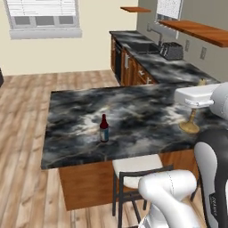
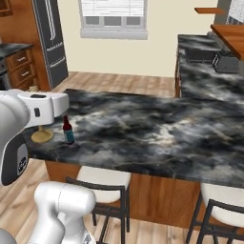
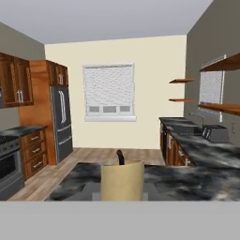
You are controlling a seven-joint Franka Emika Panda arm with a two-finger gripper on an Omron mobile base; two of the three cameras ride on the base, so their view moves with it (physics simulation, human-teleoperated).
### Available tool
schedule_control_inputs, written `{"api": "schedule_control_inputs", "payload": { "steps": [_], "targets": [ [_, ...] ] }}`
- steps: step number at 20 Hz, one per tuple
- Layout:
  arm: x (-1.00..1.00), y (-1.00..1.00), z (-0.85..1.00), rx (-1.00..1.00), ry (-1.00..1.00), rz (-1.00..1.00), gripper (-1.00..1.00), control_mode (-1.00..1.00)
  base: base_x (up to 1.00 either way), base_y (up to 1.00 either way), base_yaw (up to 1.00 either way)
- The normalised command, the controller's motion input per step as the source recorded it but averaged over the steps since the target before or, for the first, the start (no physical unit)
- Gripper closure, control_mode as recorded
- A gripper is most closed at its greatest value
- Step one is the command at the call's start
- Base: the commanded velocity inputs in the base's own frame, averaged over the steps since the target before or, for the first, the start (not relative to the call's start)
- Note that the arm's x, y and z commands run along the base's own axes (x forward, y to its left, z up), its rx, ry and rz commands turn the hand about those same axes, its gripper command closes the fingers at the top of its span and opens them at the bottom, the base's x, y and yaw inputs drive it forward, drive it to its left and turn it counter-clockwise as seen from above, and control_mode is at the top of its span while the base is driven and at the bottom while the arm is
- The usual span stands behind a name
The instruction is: Get the candle and the beer from the cabinet and move them to the dining counter.
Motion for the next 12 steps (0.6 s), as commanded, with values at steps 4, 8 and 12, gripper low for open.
{"api": "schedule_control_inputs", "payload": {
  "steps": [4, 8, 12],
  "targets": [
    [0.00, 0.00, 0.00, 0.00, 0.00, 0.00, 1.00, 1.00, 0.47, -0.01, -0.10],
    [0.00, 0.00, 0.00, 0.00, 0.00, 0.00, 1.00, 1.00, 0.55, 0.00, -0.15],
    [0.00, 0.00, 0.00, 0.00, 0.00, 0.00, 1.00, 1.00, 0.51, 0.00, -0.18]
  ]
}}
